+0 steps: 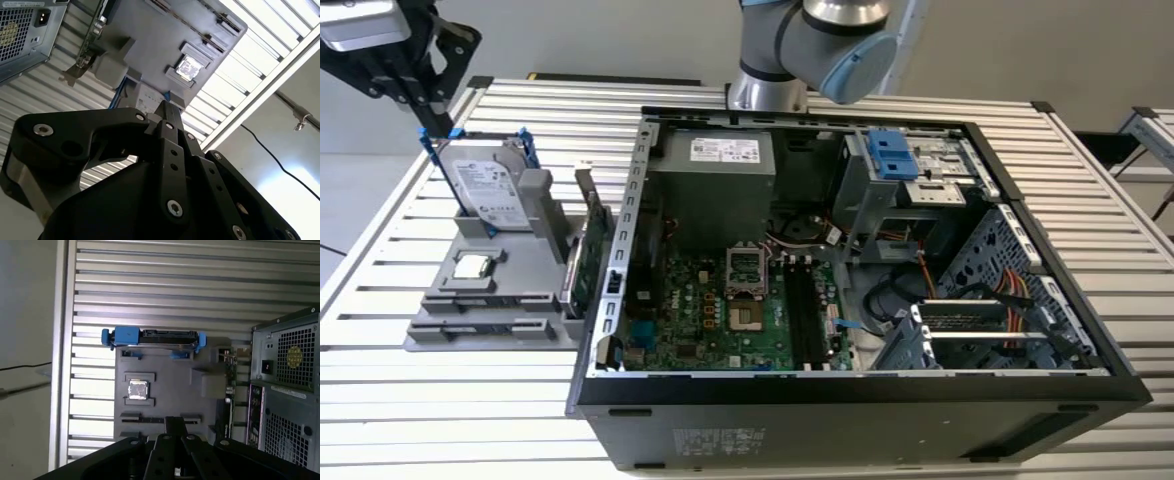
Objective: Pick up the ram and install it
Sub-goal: 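Reach for the ram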
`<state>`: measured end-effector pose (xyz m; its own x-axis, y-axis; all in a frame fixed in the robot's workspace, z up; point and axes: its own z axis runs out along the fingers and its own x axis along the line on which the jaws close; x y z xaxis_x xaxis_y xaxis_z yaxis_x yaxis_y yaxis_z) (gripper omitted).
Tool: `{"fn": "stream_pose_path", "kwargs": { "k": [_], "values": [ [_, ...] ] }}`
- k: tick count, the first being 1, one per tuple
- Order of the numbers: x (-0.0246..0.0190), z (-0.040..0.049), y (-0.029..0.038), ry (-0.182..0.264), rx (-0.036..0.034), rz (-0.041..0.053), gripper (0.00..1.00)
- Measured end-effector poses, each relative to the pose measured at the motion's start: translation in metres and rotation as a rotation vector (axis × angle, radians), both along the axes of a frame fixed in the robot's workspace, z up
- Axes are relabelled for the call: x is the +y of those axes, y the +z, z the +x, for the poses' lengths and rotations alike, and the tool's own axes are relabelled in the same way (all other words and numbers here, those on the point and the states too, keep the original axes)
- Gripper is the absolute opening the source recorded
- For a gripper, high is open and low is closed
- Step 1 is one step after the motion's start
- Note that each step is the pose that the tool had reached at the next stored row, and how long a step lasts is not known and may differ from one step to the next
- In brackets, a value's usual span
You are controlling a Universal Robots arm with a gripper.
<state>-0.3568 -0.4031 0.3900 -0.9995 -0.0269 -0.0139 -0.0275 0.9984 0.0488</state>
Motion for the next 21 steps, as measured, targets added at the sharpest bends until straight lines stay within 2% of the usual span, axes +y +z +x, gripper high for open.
{"fn": "stream_pose_path", "kwargs": {
  "k": [6,21],
  "values": [
    [-0.0034,0.0,-0.0003,-0.018,0.0001,0.0,0.0],
    [-0.0112,0.0,-0.0014,-0.02,0.0003,0.0,0.0]
  ]
}}
